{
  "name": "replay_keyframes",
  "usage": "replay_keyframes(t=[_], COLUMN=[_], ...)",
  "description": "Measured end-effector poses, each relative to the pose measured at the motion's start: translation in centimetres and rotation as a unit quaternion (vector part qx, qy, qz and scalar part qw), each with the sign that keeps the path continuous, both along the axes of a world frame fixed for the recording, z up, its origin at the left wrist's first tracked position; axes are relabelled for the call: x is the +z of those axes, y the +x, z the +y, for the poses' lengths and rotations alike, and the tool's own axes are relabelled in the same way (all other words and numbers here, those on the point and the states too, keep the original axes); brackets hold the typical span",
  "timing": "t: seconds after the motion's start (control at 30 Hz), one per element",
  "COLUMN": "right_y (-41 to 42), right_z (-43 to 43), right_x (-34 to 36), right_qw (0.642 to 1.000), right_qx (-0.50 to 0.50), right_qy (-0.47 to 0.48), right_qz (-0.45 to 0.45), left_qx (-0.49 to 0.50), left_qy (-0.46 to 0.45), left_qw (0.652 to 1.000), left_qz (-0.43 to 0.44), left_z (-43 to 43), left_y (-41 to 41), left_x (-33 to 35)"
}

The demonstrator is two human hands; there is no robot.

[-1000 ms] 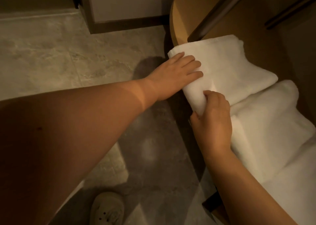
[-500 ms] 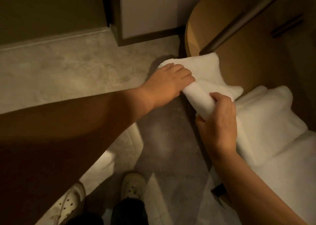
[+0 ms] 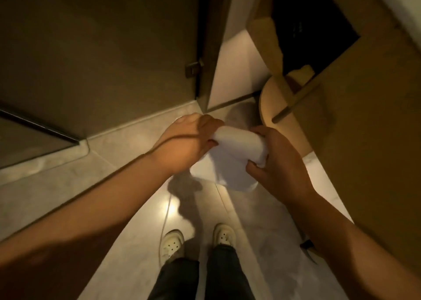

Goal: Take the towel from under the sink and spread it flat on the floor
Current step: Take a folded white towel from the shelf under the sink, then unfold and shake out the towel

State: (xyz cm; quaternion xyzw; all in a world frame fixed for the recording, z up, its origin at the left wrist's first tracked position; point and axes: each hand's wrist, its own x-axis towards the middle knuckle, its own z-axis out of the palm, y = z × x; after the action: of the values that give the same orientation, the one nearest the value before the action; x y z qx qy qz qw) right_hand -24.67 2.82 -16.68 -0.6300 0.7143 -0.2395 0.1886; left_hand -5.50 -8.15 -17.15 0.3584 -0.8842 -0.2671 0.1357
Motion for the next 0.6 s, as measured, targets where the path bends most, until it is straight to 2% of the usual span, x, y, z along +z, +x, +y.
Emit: replay_keyframes(t=[0.17, 0.37, 0.5, 0.6], right_y=[3.9, 7.0, 8.4, 9.2], right_z=[2.2, 7.0, 10.8, 15.0], right_x=[13.3, 27.2, 33.3, 36.3], right_qw=[0.999, 0.994, 0.99, 0.985], right_qx=[0.018, 0.032, 0.057, 0.076], right_qy=[-0.039, -0.105, -0.13, -0.155], right_qz=[-0.005, 0.019, -0.005, 0.017], left_qx=[0.0, -0.018, 0.001, 0.027], left_qy=[-0.101, -0.17, -0.195, -0.204], left_qw=[0.995, 0.985, 0.98, 0.978], left_qz=[-0.022, 0.016, 0.03, 0.039], left_z=[2.4, 7.1, 12.0, 16.6], left_y=[4.6, 8.2, 9.7, 11.0], left_x=[12.9, 26.0, 32.7, 35.9])
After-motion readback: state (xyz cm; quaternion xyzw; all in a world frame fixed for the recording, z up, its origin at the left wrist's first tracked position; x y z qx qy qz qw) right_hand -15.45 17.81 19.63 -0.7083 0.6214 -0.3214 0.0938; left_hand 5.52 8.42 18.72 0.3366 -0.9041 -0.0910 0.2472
